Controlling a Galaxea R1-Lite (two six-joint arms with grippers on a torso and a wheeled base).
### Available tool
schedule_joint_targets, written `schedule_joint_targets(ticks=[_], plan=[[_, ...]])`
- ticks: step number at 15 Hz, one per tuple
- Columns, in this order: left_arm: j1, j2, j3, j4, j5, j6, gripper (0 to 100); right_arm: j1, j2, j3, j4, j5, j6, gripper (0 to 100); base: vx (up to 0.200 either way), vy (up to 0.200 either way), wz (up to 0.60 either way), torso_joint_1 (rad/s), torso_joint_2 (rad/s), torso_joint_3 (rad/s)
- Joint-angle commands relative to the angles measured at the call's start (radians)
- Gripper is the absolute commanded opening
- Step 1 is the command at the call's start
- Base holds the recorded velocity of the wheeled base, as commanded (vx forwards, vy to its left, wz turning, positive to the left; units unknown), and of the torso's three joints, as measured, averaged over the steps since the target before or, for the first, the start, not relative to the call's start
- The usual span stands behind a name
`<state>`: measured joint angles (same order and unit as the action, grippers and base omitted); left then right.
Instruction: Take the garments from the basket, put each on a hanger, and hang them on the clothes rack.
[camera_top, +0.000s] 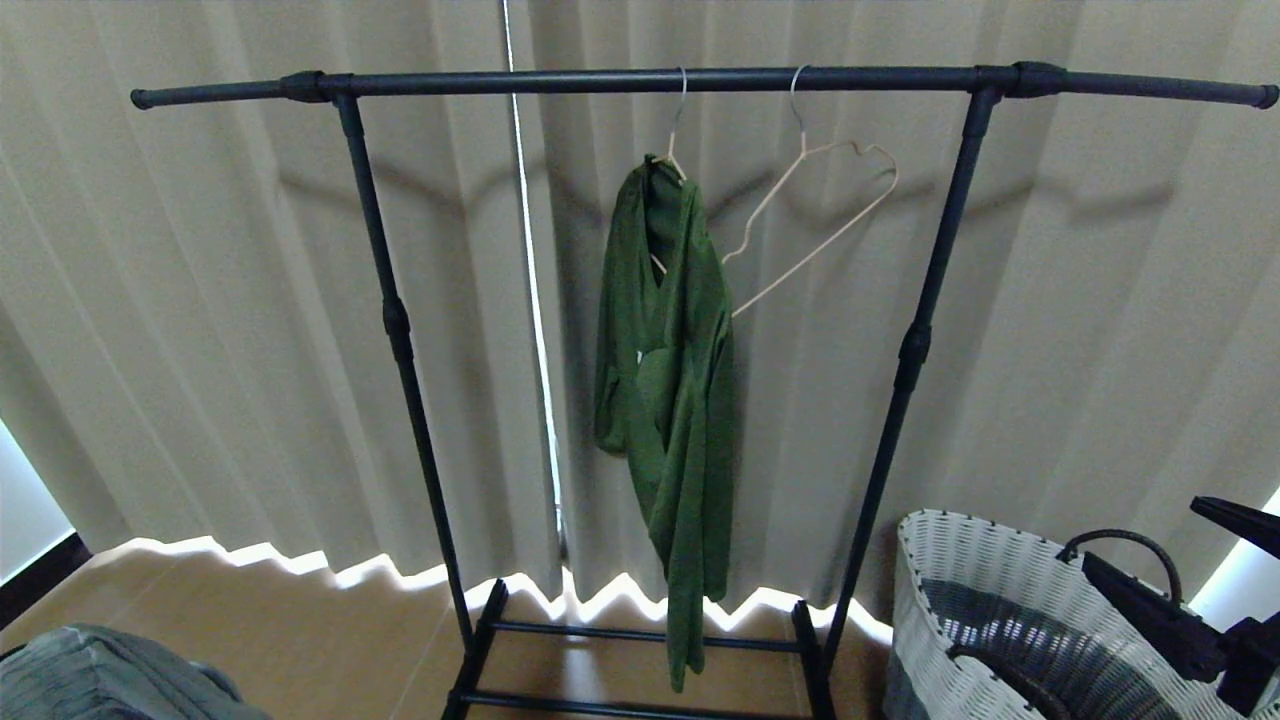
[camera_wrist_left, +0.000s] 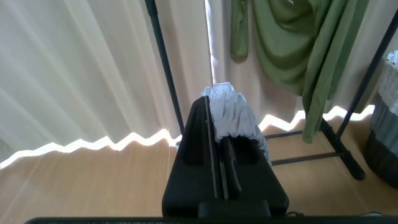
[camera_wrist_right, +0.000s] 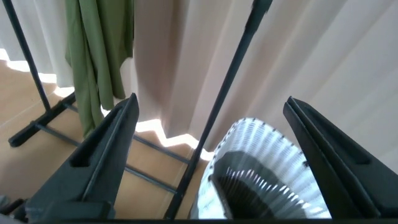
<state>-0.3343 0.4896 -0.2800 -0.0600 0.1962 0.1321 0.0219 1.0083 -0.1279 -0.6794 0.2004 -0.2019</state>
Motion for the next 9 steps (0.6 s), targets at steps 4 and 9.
schedule_joint_targets(ticks=[4,9], plan=[[-0.002,0.004,0.005,-0.001,0.0,0.003,0,0.0,0.007,0.002,0.004,0.001,0.001,100,0.0,0.0,0.0,0.124,-0.45,-0.328],[-0.002,0.003,0.008,-0.011,-0.047,0.004,0,0.0,0.007,0.002,0.006,0.001,0.001,100,0.0,0.0,0.0,0.16,-0.48,-0.319]])
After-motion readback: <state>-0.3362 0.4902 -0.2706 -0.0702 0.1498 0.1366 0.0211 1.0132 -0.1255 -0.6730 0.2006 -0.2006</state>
